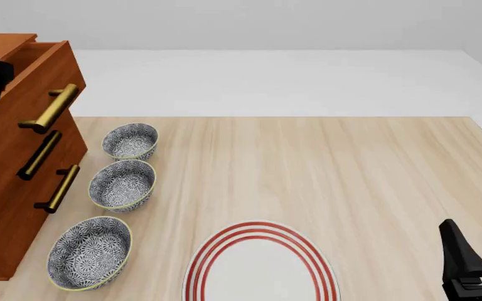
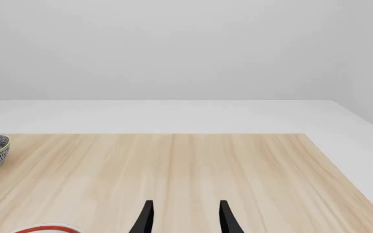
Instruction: Open the top drawer of the cabinet.
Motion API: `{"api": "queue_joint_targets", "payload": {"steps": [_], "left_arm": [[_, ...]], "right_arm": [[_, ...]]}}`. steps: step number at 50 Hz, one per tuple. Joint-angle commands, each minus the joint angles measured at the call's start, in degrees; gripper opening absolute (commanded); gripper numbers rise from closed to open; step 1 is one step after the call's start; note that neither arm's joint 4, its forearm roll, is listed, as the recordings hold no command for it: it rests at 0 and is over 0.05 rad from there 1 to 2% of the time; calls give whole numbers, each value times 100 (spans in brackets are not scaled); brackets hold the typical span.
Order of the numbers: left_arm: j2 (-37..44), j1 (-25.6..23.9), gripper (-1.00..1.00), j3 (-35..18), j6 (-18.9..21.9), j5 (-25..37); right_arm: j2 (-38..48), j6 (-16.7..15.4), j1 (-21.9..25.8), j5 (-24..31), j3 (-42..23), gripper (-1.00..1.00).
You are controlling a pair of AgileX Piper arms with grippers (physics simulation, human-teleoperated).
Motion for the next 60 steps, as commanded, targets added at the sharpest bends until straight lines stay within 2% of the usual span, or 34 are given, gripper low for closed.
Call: {"api": "queue_joint_targets", "payload": {"steps": [1, 25, 27, 60], "left_arm": [[57, -42, 100, 5, -6, -48], [293, 2, 100, 80, 59, -234], [218, -68, 100, 149, 153, -287], [419, -48, 100, 296, 134, -472]], "right_arm": [[0, 0, 1, 0, 0, 100], [0, 0, 0, 0, 0, 100], [0, 0, 0, 0, 0, 100], [1, 0, 0, 0, 0, 100]]}}
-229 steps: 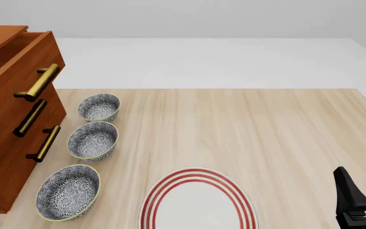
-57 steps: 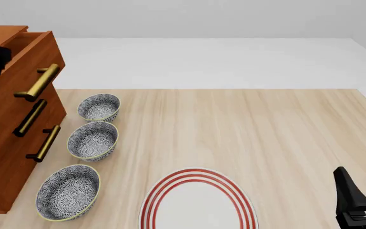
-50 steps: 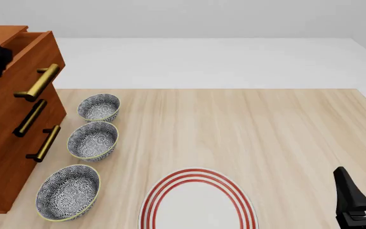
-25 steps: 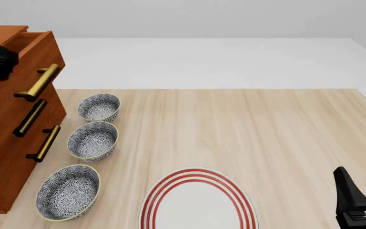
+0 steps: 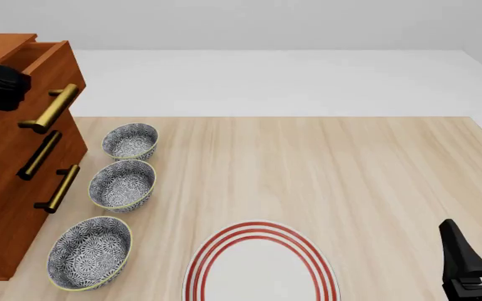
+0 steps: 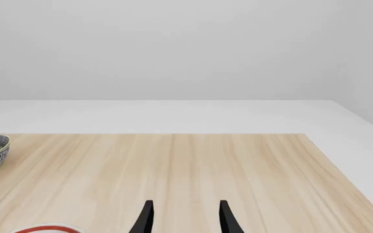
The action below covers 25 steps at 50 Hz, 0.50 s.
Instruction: Open the top drawer of the cabinet.
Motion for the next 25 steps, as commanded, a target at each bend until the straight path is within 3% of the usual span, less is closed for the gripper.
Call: {"api": "queue_joint_targets", "payload": {"steps": [1, 25], "left_arm": [[69, -18, 100, 48, -24, -67], [188, -64, 100, 156, -37, -195]], "right_arm": [[1, 0, 0, 0, 0, 100], [0, 1, -1, 0, 0, 100]]}}
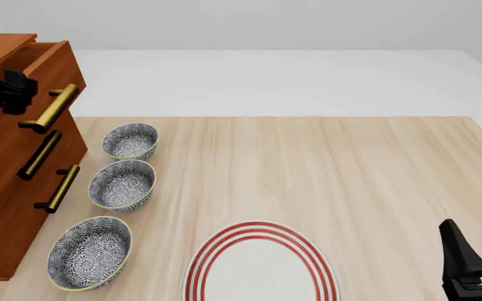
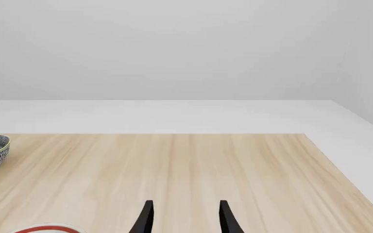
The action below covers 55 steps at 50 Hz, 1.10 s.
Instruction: Open the top drawer of the cabinet.
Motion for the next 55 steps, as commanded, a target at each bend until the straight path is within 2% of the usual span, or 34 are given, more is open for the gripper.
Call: {"api": "queue_joint_targets", "payload": {"steps": [1, 55], "left_arm": [[74, -27, 100, 60, 2, -70], [572, -15, 100, 98, -124, -283]], "right_arm": [[1, 0, 0, 0, 0, 100], [-1, 0, 1, 0, 0, 100]]}}
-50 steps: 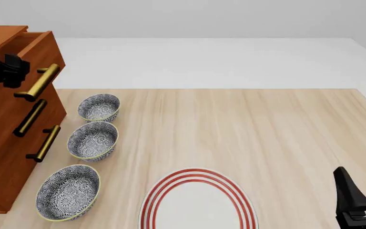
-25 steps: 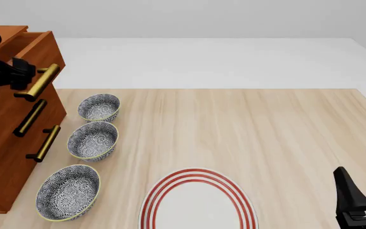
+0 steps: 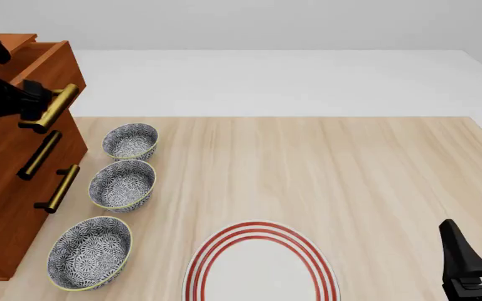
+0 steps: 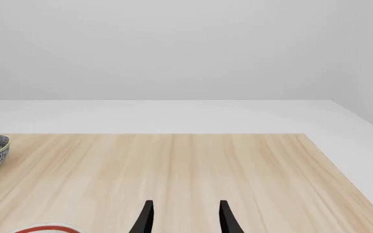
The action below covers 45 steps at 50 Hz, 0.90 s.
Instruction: Open the top drawer of the cabinet.
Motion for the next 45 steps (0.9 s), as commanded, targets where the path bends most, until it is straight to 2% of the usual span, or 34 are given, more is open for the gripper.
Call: {"api": "queue_joint_targets", "payload": {"steps": [1, 16, 45], "left_arm": [[93, 5, 100, 8, -4, -34], [250, -93, 100, 42, -6, -64], [215, -269, 100, -263, 30, 327]], "right_arm": [[-1, 0, 1, 0, 0, 100], [-1, 0, 0, 0, 0, 100], [0, -1, 0, 0, 0, 100]]}}
